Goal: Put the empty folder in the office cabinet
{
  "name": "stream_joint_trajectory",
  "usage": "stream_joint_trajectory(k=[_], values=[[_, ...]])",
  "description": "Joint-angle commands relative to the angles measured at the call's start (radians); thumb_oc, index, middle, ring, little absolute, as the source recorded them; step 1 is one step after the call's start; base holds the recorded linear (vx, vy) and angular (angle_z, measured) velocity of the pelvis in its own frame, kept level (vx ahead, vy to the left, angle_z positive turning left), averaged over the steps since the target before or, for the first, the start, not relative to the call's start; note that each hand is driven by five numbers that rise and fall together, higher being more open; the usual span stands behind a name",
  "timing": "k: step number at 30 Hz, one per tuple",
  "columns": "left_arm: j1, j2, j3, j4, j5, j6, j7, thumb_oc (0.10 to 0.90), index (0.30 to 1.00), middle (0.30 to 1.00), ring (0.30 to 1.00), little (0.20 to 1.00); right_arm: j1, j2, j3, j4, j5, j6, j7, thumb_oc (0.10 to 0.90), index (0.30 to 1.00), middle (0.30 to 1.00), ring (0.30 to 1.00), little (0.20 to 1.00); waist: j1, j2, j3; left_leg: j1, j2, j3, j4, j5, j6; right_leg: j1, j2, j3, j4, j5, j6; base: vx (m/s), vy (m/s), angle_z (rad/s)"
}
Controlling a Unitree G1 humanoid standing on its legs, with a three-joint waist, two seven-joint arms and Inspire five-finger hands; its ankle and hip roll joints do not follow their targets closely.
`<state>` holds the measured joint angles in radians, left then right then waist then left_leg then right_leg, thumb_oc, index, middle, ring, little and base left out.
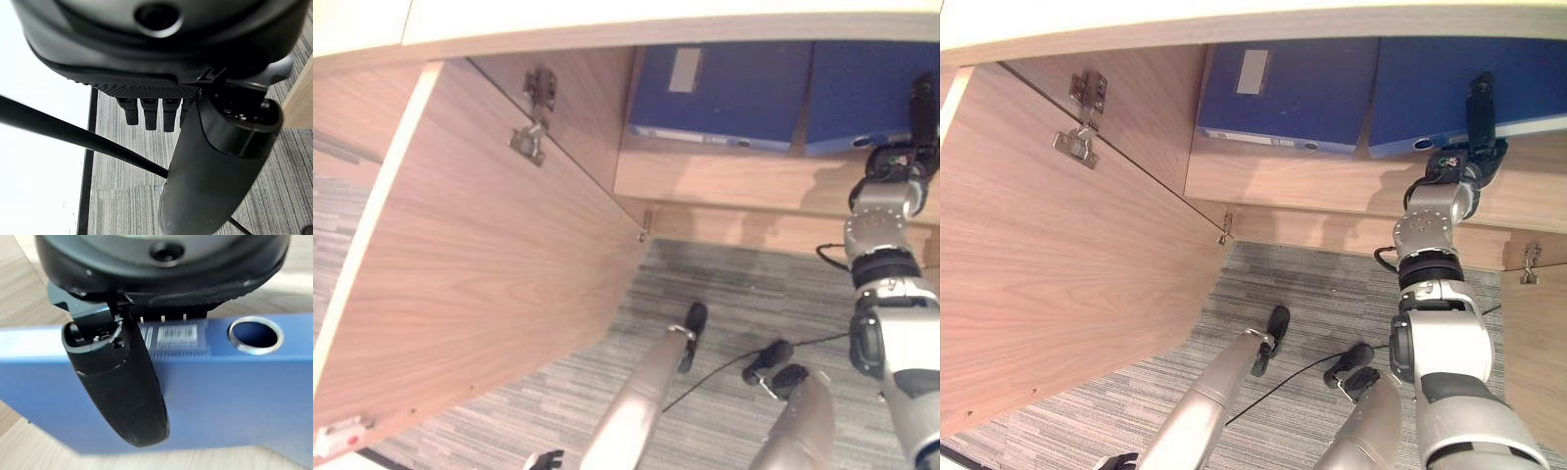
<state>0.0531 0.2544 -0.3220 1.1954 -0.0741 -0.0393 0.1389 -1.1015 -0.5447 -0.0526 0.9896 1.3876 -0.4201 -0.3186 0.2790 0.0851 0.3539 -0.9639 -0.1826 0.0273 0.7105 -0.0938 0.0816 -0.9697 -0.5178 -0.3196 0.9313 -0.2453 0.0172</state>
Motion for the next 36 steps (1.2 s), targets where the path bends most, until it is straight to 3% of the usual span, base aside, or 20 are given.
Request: stream_joint_trajectory(k=[1, 17, 18, 19, 20, 21, 25, 26, 29, 30, 33, 36], values=[[0.084, 0.135, -0.039, 0.084, -0.021, 0.034, 0.007, 0.8, 0.9, 0.9, 0.9, 0.9, -0.101, -0.124, 0.037, -0.112, -0.007, -0.078, 0.066, 0.8, 0.9, 0.9, 0.9, 0.9, 0.013, -0.004, -0.059, -0.009, 0.029, 0.016, -0.071, -0.04, -0.001, 0.018, 0.012, 0.049, -0.106, 0.101, 0.056, 0.0, 0.0, 0.0], [0.076, 0.147, -0.027, 0.111, -0.033, 0.04, 0.001, 0.8, 0.9, 0.9, 0.9, 0.9, -0.155, -0.193, 0.074, 0.006, -0.003, -0.021, 0.048, 0.8, 0.9, 0.9, 0.9, 0.9, 0.0, -0.025, -0.047, -0.014, 0.047, 0.015, -0.074, -0.04, -0.011, 0.019, 0.025, 0.037, -0.119, 0.106, 0.053, 0.0, 0.0, 0.0], [0.075, 0.157, -0.022, 0.117, -0.036, 0.039, -0.004, 0.8, 0.9, 0.9, 0.9, 0.9, -0.17, -0.22, 0.13, 0.067, -0.063, 0.045, 0.041, 0.8, 0.9, 0.9, 0.9, 0.9, 0.0, -0.032, -0.043, -0.014, 0.051, 0.018, -0.074, -0.039, -0.013, 0.018, 0.025, 0.035, -0.12, 0.11, 0.052, 0.0, 0.0, 0.0], [0.075, 0.154, -0.022, 0.117, -0.036, 0.038, -0.004, 0.8, 0.9, 0.9, 0.9, 0.9, -0.179, -0.223, 0.135, 0.073, -0.067, 0.051, 0.04, 0.8, 0.9, 0.9, 0.9, 0.9, 0.0, -0.03, -0.042, -0.014, 0.051, 0.019, -0.075, -0.039, -0.013, 0.018, 0.026, 0.035, -0.121, 0.11, 0.052, 0.0, 0.0, 0.0], [0.07, 0.162, -0.018, 0.127, -0.037, 0.038, -0.01, 0.8, 0.9, 0.9, 0.9, 0.9, -0.196, -0.255, 0.199, 0.13, -0.144, 0.129, 0.047, 0.8, 0.9, 0.9, 0.9, 0.9, -0.004, -0.039, -0.038, -0.015, 0.055, 0.021, -0.074, -0.037, -0.014, 0.018, 0.029, 0.033, -0.122, 0.112, 0.049, 0.0, 0.0, 0.0], [0.069, 0.159, -0.019, 0.127, -0.037, 0.037, -0.011, 0.8, 0.9, 0.9, 0.9, 0.9, -0.206, -0.258, 0.205, 0.139, -0.147, 0.136, 0.05, 0.8, 0.9, 0.9, 0.9, 0.9, -0.005, -0.037, -0.037, -0.015, 0.055, 0.021, -0.074, -0.037, -0.014, 0.017, 0.029, 0.033, -0.122, 0.112, 0.049, 0.0, 0.0, 0.0], [0.064, 0.181, -0.021, 0.143, -0.023, 0.036, -0.04, 0.8, 0.9, 0.9, 0.9, 0.9, -0.283, -0.327, 0.429, 0.3, -0.389, 0.353, 0.149, 0.8, 0.9, 0.9, 0.9, 0.9, -0.006, -0.063, -0.025, -0.019, 0.063, 0.024, -0.071, -0.033, -0.018, 0.015, 0.03, 0.024, -0.13, 0.123, 0.042, -0.01, -0.011, -0.02], [0.061, 0.173, -0.019, 0.143, -0.023, 0.036, -0.041, 0.8, 0.9, 0.9, 0.9, 0.9, -0.306, -0.329, 0.445, 0.316, -0.391, 0.358, 0.159, 0.8, 0.9, 0.9, 0.9, 0.9, -0.01, -0.056, -0.022, -0.02, 0.064, 0.024, -0.07, -0.033, -0.019, 0.015, 0.031, 0.024, -0.131, 0.123, 0.041, -0.02, -0.029, -0.07], [0.077, 0.203, -0.035, 0.109, 0.001, 0.042, -0.1, 0.8, 0.9, 0.9, 0.9, 0.9, -0.403, -0.367, 0.691, 0.437, -0.689, 0.505, 0.319, 0.8, 0.9, 0.9, 0.9, 0.9, -0.007, -0.072, -0.011, -0.017, 0.072, 0.025, -0.076, -0.029, -0.024, 0.021, 0.035, 0.009, -0.144, 0.13, 0.036, -0.02, -0.033, -0.06], [0.077, 0.202, -0.035, 0.109, 0.001, 0.042, -0.1, 0.8, 0.9, 0.9, 0.9, 0.9, -0.406, -0.366, 0.693, 0.439, -0.689, 0.505, 0.32, 0.8, 0.9, 0.9, 0.9, 0.9, -0.008, -0.071, -0.01, -0.017, 0.072, 0.024, -0.076, -0.029, -0.024, 0.022, 0.036, 0.009, -0.145, 0.13, 0.036, -0.01, -0.021, -0.07], [0.094, 0.225, -0.036, 0.067, 0.024, 0.05, -0.137, 0.8, 0.9, 0.9, 0.9, 0.9, -0.435, -0.409, 0.816, 0.456, -0.87, 0.547, 0.392, 0.8, 0.9, 0.9, 0.9, 0.9, -0.008, -0.08, -0.005, -0.011, 0.072, 0.025, -0.081, -0.027, -0.028, 0.031, 0.037, -0.003, -0.154, 0.133, 0.036, -0.01, -0.019, -0.06], [0.098, 0.233, -0.031, 0.057, 0.038, 0.056, -0.148, 0.8, 0.9, 0.9, 0.9, 0.9, -0.446, -0.431, 0.877, 0.452, -0.934, 0.557, 0.436, 0.8, 0.9, 0.9, 0.9, 0.9, -0.01, -0.085, -0.002, -0.009, 0.072, 0.022, -0.086, -0.026, -0.03, 0.032, 0.038, -0.008, -0.158, 0.134, 0.035, 0.0, -0.01, 0.07]])
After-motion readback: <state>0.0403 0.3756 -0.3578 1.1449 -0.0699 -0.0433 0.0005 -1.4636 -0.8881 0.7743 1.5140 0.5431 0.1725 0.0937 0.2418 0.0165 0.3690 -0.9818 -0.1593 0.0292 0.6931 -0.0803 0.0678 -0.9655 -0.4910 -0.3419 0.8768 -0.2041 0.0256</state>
